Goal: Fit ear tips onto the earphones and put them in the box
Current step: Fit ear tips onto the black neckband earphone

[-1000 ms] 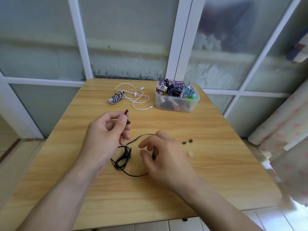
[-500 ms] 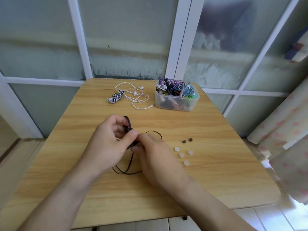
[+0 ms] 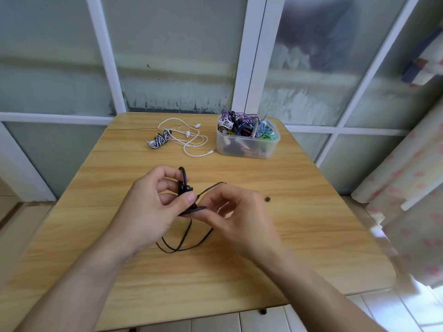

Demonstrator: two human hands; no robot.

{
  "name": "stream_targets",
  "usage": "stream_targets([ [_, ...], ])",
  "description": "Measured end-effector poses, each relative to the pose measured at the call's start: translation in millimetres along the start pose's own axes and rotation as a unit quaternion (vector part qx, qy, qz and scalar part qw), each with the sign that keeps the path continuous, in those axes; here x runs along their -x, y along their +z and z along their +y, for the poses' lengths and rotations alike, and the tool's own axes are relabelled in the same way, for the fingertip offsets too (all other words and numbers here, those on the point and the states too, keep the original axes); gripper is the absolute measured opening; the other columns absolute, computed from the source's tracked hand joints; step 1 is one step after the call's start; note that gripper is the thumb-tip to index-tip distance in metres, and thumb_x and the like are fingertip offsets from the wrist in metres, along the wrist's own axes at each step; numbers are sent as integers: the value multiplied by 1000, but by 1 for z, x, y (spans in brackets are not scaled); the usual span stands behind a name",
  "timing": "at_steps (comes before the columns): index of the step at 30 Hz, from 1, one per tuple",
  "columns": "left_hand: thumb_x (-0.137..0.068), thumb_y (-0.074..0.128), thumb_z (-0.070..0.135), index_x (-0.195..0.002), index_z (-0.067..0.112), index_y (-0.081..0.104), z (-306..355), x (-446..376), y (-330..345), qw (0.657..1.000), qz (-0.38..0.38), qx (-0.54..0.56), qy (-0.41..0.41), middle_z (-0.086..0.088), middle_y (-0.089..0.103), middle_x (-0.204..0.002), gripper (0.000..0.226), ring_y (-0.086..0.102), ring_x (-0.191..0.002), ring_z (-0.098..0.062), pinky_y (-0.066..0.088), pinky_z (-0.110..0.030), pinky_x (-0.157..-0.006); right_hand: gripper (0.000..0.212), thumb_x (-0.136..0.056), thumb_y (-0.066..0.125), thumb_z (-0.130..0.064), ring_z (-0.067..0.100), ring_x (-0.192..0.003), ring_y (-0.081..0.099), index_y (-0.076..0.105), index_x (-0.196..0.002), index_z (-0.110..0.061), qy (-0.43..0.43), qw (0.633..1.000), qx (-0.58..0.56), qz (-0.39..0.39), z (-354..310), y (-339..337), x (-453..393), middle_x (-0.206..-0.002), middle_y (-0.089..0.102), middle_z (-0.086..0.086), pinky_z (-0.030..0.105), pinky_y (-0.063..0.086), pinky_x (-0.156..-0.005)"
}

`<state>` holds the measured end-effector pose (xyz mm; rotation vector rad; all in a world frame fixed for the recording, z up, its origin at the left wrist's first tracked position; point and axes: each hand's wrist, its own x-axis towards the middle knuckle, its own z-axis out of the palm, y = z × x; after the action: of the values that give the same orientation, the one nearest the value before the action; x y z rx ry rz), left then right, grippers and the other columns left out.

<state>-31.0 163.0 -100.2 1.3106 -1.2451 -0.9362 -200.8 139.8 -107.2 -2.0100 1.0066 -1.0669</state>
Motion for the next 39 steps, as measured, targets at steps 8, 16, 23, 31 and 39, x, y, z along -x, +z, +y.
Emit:
stream_targets([
  [8,-84,70,2,-97,26,56,-1,-3,4,990,114,-37,71,-2,67,-90,31,70,-71,-19,57,-25,-69,12,-88,71,-18,4,-76,68,74,-92,-29,79,988,127,40,34,-73,-12,-85,74,-13,21,53,-68],
  [16,-88,63,0,-101,21,54,2,-3,13,995,89,16,47,-6,63,-92,26,65,-71,-22,52,-19,-53,8,-88,70,-27,-3,-73,53,75,-94,-29,165,941,295,-29,72,-92,-14,-81,60,-17,2,37,-60],
  [23,-89,63,2,-109,14,56,3,-3,13,990,71,117,-18,-7,69,-94,24,71,-69,-23,58,-36,-74,4,-91,68,-19,7,-71,66,66,-88,-21,170,975,127,61,54,-83,-15,-76,71,-6,18,50,-65],
  [31,-82,66,-8,-114,12,56,5,1,15,989,31,142,-11,-7,71,-92,39,70,-79,-23,57,-37,-75,13,-75,81,-7,14,-57,61,71,-83,-8,102,975,-189,62,-2,-26,-1,-71,70,3,20,49,-54],
  [39,-77,72,-7,-108,16,60,5,3,11,993,47,104,9,-5,73,-90,41,70,-82,-17,55,-23,-72,13,-80,79,-8,15,-71,68,69,-87,-4,146,942,-268,135,-4,23,10,-80,74,6,31,58,-67],
])
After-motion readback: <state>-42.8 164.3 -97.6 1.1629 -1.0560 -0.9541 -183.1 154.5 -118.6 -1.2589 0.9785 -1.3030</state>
